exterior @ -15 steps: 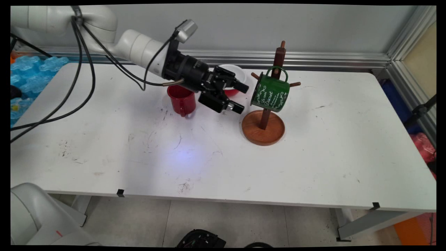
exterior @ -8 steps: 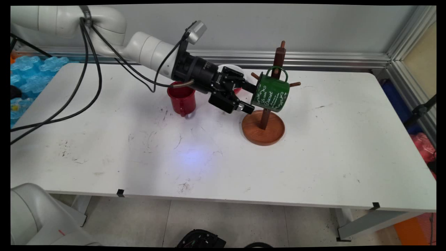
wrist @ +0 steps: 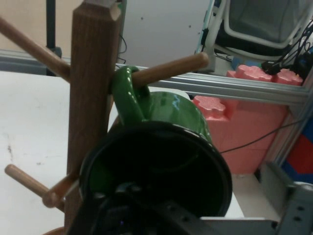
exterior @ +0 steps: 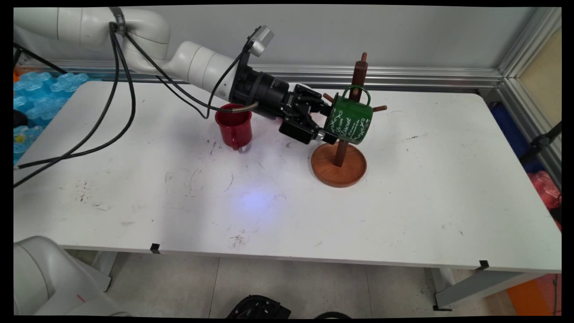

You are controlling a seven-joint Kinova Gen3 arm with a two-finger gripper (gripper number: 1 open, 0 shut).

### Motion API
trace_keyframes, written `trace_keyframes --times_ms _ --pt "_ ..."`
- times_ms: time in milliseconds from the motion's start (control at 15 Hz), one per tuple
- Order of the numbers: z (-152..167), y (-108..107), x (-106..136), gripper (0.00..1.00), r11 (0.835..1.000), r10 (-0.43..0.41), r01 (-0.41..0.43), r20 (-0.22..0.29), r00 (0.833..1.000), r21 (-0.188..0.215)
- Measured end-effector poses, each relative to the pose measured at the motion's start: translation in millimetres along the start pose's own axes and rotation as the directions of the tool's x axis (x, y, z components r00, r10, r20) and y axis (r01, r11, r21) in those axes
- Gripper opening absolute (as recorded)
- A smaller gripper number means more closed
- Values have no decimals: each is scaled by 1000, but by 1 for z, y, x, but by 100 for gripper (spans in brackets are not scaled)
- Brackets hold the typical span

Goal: Pick up the green mug from the rack, then place the picked object on the table

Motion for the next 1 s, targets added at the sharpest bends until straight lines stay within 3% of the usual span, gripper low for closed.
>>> trace_keyframes --times_ms 67,1000 --pt "1 0 0 0 1000 1 -1 -1 1000 1" --pt "4 1 1 0 1000 4 -4 0 1000 11"
